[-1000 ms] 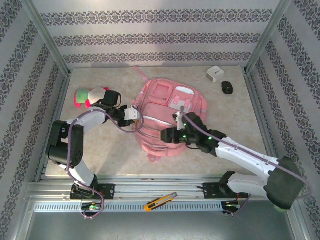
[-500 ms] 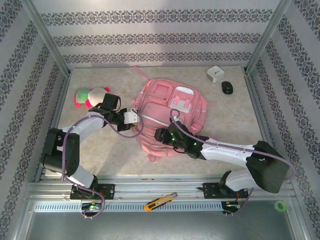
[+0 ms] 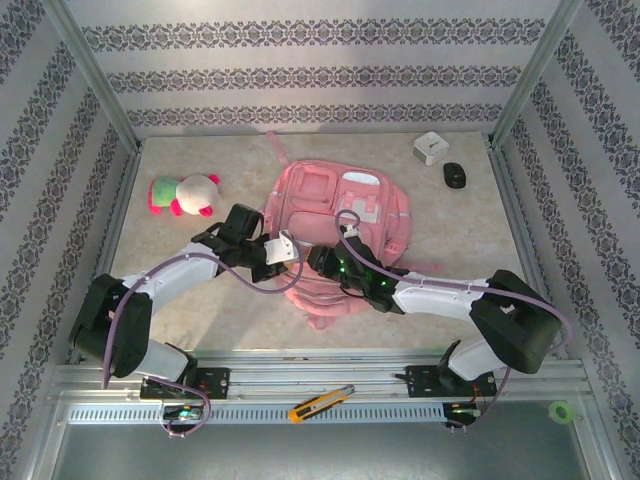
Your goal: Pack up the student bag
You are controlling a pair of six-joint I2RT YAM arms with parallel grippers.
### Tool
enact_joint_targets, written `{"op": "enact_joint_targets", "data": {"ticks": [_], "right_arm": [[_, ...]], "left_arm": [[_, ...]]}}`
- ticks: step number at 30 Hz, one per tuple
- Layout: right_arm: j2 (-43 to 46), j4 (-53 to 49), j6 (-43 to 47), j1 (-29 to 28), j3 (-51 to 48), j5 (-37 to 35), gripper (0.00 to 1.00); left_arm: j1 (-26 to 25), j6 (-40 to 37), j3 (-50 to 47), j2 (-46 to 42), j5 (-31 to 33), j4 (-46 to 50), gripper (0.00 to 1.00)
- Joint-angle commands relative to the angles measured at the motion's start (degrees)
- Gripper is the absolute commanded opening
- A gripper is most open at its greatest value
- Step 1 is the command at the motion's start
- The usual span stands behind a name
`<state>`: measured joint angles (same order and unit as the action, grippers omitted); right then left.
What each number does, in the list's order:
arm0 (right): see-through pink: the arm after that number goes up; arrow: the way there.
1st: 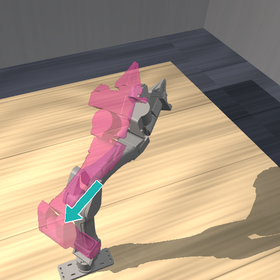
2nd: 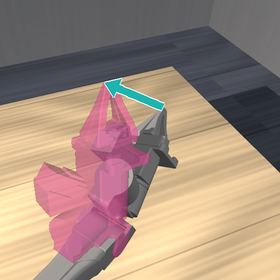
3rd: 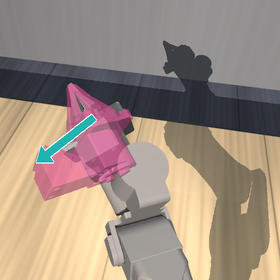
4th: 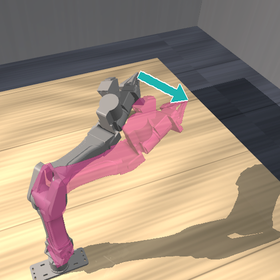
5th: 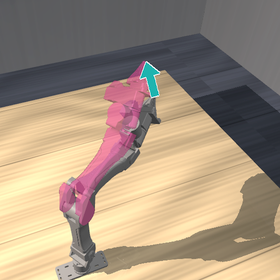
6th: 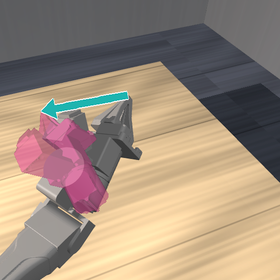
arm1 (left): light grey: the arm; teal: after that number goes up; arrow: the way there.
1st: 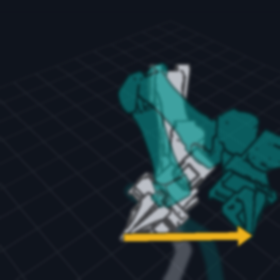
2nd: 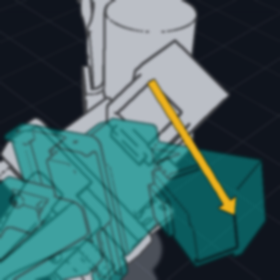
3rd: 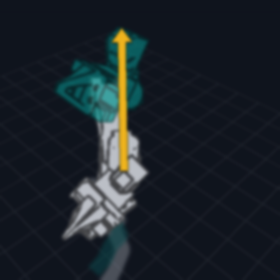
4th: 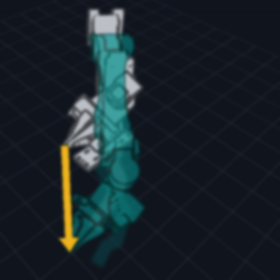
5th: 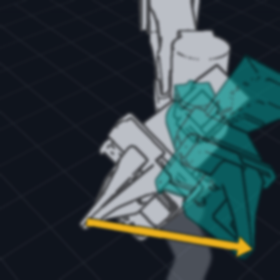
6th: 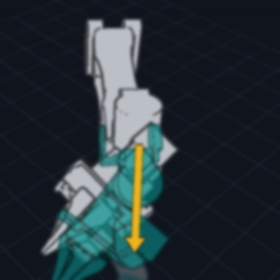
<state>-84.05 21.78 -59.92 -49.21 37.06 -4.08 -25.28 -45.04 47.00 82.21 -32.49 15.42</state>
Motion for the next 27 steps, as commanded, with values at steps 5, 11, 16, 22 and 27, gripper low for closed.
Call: {"op": "enact_joint_targets", "data": {"ticks": [5,11,16,22,27], "right_arm": [[10.82,-3.75,2.75,0.55,-1.78,1.84,0.58],[23.38,-23.4,3.29,8.83,-6.23,2.25,0.62],[26.41,-24.96,4.36,17.79,-9.43,7.07,0.58],[21.69,-19.77,4.17,20.94,-10.25,15.07,0.48],[14.92,-11.39,1.92,17.84,-9.79,17.54,0.35]], "left_arm": [[-2.64,12.63,-2.43,0.05,5.85,-7.14,0.0],[-2.32,17.48,-3.83,-1.55,7.66,-10.03,0.0],[-2.46,19.63,-3.91,-1.67,7.35,-10.19,0.0],[-2.86,21.69,-3.2,-2.0,7.83,-7.89,0.0],[-5.01,25.54,-1.46,-1.35,9.74,-3.71,0.0]]}}
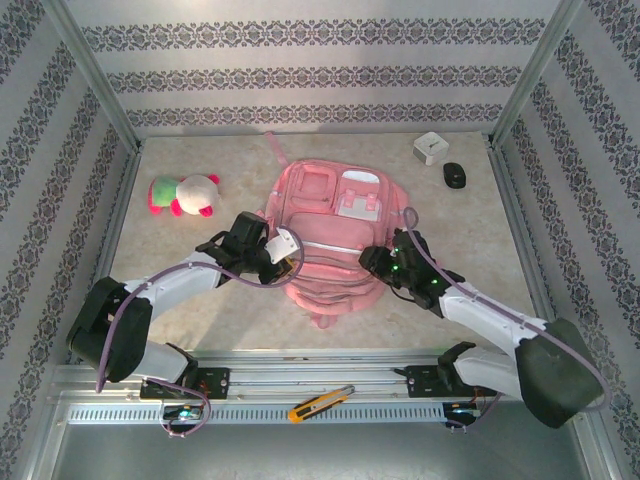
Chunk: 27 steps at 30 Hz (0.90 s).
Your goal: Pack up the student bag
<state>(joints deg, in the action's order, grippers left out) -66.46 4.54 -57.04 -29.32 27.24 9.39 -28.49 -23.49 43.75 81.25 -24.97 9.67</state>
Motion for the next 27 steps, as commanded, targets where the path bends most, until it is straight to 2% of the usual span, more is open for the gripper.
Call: {"op": "enact_joint_targets", "data": {"ticks": [1,5,13,20,27], "right_arm": [[-3.86,7.3,-1.41,-2.68,0.2,4.07,0.33],[-7.2,12.65,-3.2,-5.02,1.29,3.84,0.26],[-11.1,19.17,-5.95,-8.02,2.03,1.86,0.21],[-10.06,20.02,-6.09,-9.03,3.05,0.08,0.2],[-12.34,22.3,-6.73,-10.91,5.66,-0.28,0.19]], "left_arm": [[-2.38,4.95,1.81,-0.32,2.69,2.43,0.0],[-5.18,10.98,1.78,-0.39,4.36,1.76,0.0],[-9.79,25.77,-0.07,-0.55,7.54,-8.78,0.0],[-11.73,27.09,0.18,0.38,8.29,-11.86,0.03],[-15.67,26.57,2.4,5.33,0.73,-16.05,0.0]]}}
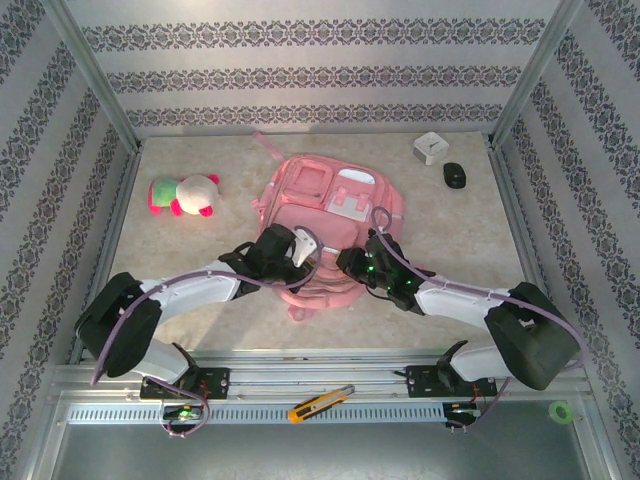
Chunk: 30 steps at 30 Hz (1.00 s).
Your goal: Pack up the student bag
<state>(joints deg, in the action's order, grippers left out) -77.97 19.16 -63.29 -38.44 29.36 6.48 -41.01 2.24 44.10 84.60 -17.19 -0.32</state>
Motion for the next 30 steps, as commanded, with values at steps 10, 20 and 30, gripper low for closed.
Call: {"op": "enact_joint_targets", "data": {"ticks": [10,20,30], "right_arm": [[1.22,7.02,0.57,-0.16,3.38,3.36,0.28],[19.96,-13.75,14.53,1.37,-0.76,2.69,0.51],[27.66,-19.06,30.23,1.31,-4.23,2.9,0.48]], "left_arm": [[-6.6,1.91,3.28,3.79,-4.68,-11.37,0.2],[2.15,-33.53,0.28,-12.08,-14.92,7.3,0.7],[6.74,-56.06,5.15,-1.51,-7.07,7.05,0.68]]}}
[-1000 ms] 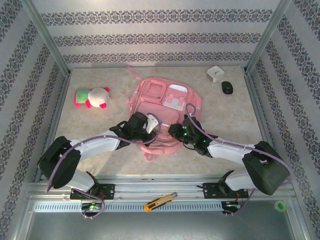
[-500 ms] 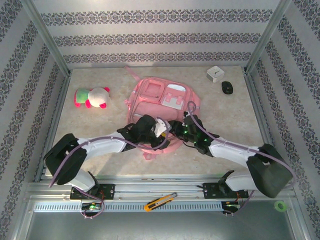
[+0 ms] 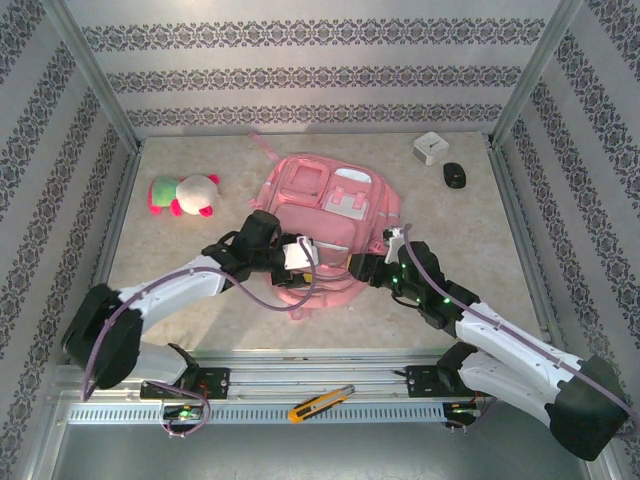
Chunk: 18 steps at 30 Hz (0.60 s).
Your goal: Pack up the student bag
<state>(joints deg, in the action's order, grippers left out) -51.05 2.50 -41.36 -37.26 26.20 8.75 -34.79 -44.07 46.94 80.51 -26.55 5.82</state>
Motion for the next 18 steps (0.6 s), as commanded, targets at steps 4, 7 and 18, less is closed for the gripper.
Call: {"op": "enact_joint_targets", "data": {"ticks": [4,7,18], "right_arm": [[0.86,-0.37,20.11,-0.26,-1.65,0.74,0.47],[0.19,2.21,28.95,-0.38,-2.69,1.5,0.46],[-4.46,7.31,44.35,0.01,-2.95,1.59,0.47]], "left_arm": [[0.6,-9.02,3.22,6.71,3.81,-5.04,0.66],[0.64,-8.19,3.79,8.32,3.95,-6.18,0.51],[1.0,-6.19,1.99,2.52,-2.61,-8.35,0.61]]}}
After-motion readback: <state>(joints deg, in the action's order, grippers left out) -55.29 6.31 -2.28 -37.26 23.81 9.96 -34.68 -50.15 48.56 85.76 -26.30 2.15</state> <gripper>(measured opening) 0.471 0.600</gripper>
